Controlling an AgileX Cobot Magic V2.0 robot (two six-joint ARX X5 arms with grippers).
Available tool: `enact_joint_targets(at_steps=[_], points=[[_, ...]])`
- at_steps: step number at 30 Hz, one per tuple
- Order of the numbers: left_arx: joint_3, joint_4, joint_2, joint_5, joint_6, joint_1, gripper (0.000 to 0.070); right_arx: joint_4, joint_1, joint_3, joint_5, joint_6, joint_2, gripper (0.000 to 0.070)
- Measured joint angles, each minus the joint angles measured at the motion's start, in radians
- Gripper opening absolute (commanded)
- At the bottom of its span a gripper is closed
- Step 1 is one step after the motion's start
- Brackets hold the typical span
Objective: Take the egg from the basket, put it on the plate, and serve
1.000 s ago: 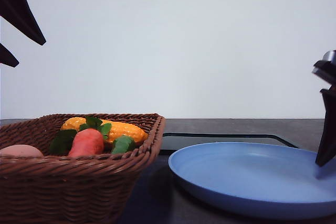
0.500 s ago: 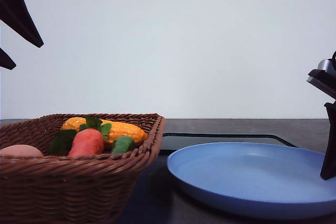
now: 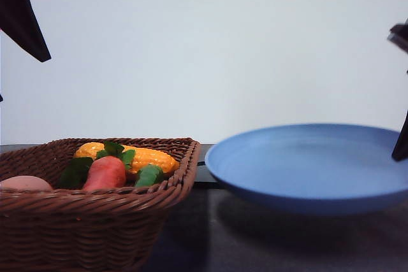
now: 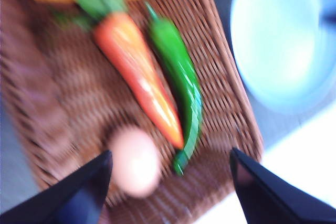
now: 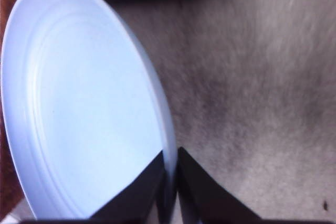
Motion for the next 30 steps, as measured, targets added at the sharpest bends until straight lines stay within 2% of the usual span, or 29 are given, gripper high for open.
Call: enact_joint_targets(at_steps=[8, 12, 16, 20, 30], points=[[0.011, -0.020, 0.041, -0.173, -0.048, -0.200, 0.0455, -0.003, -0.001, 0.000, 0.026, 0.025, -0.079, 0.0000], [0.016, -0.014, 0.106, -0.265, -0.063, -0.263, 0.0455, -0.003, -0.001, 0.000, 0.025, 0.039, -0.094, 0.0000], [0.016, -0.015, 0.189, -0.324, -0.071, -0.288, 0.0455, -0.006, -0.001, 0.000, 0.025, 0.042, -0.097, 0.0000], [0.016, 0.001, 0.278, -0.344, -0.071, -0.290, 0.0455, -0.011, -0.001, 0.000, 0.025, 0.043, -0.097, 0.0000], [0.016, 0.045, 0.417, -0.347, -0.071, -0.290, 0.0447, -0.011, -0.001, 0.000, 0.025, 0.044, -0.097, 0.0000]])
